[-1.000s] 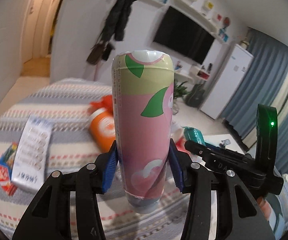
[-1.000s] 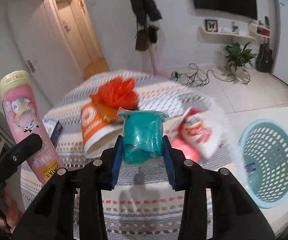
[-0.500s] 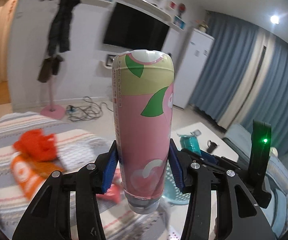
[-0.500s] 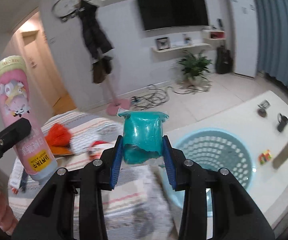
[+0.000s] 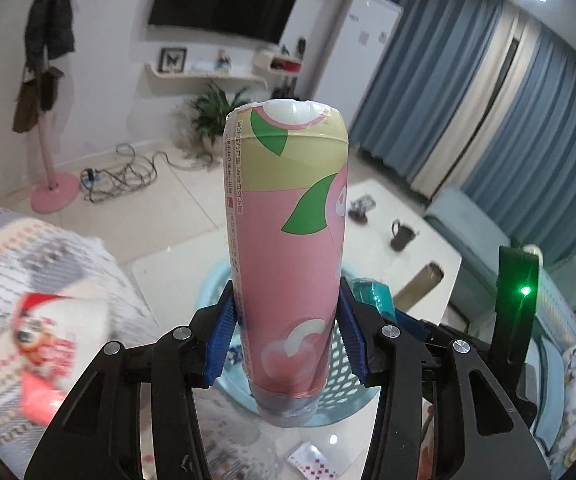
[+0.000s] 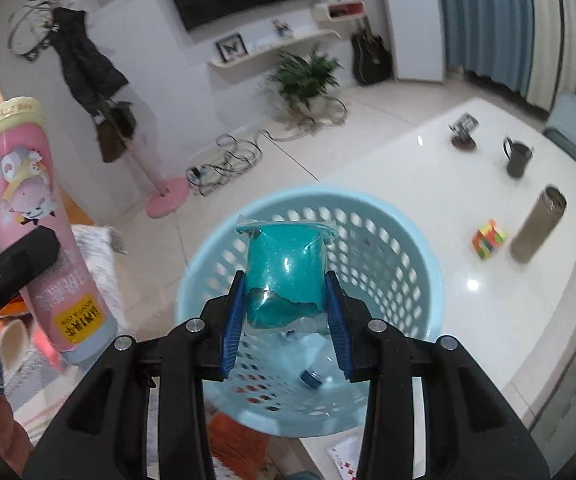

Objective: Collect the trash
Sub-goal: 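Carry the pink can and teal packet to the basket and release both, then grasp the white box with the left tool while the right tool grasps the pink packet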

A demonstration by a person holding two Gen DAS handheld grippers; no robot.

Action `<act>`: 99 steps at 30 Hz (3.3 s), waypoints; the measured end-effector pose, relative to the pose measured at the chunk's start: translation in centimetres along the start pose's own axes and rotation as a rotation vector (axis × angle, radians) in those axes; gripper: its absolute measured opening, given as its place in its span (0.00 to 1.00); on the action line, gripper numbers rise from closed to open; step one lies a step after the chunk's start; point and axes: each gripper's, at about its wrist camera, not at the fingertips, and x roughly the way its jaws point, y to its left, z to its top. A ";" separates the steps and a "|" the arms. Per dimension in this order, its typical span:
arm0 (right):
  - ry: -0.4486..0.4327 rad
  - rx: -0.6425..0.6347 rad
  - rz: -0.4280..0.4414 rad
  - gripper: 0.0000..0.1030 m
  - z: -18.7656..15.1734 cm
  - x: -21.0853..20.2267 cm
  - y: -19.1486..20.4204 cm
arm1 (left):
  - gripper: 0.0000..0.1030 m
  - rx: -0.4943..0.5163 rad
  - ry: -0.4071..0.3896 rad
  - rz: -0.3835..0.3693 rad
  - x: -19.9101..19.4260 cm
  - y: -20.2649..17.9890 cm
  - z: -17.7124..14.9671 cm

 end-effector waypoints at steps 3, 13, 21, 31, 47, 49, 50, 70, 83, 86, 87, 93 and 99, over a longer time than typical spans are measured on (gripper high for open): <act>0.036 0.017 -0.028 0.34 -0.8 1.7 -1.2 | 0.45 0.018 0.055 -0.003 2.9 -0.2 -1.0; 0.111 0.039 -0.066 0.37 -2.3 4.5 -3.1 | 0.46 0.003 0.162 -0.006 7.0 0.6 -2.2; 0.112 0.046 -0.066 0.49 -2.5 4.3 -3.2 | 0.58 -0.003 0.151 -0.017 6.0 1.0 -2.3; 0.076 0.006 -0.055 0.49 -2.6 2.0 -1.0 | 0.58 -0.016 0.116 -0.032 2.9 1.1 -3.2; -0.071 -0.208 0.103 0.49 -2.5 -5.8 10.6 | 0.58 -0.115 -0.139 0.099 -13.3 6.5 -4.8; -0.083 -0.238 0.135 0.49 -2.8 -6.5 12.6 | 0.62 -0.156 -0.174 0.147 -16.1 8.5 -5.5; -0.086 -0.251 0.146 0.49 -3.0 -6.7 13.3 | 0.62 -0.177 -0.191 0.172 -17.5 9.6 -5.9; 0.065 -0.346 0.200 0.71 -8.3 -0.4 25.4 | 0.87 -0.384 -0.164 0.630 -30.0 26.4 -13.6; 0.122 -0.373 0.174 0.74 -8.1 2.9 27.8 | 0.81 -0.313 -0.020 0.755 -26.1 27.8 -12.6; 0.127 -0.372 0.169 0.74 -8.2 3.3 27.9 | 0.73 -0.293 -0.007 0.783 -25.7 27.9 -12.5; 0.129 -0.376 0.165 0.73 -8.3 3.4 28.0 | 0.67 -0.293 -0.003 0.784 -25.6 27.8 -12.6; 0.129 -0.408 0.158 0.61 -8.8 3.2 28.6 | 0.54 -0.267 -0.004 0.807 -25.9 27.7 -12.7; 0.147 -0.455 0.211 0.59 -10.4 1.9 29.4 | 0.49 -0.298 -0.065 0.699 -27.4 26.9 -13.4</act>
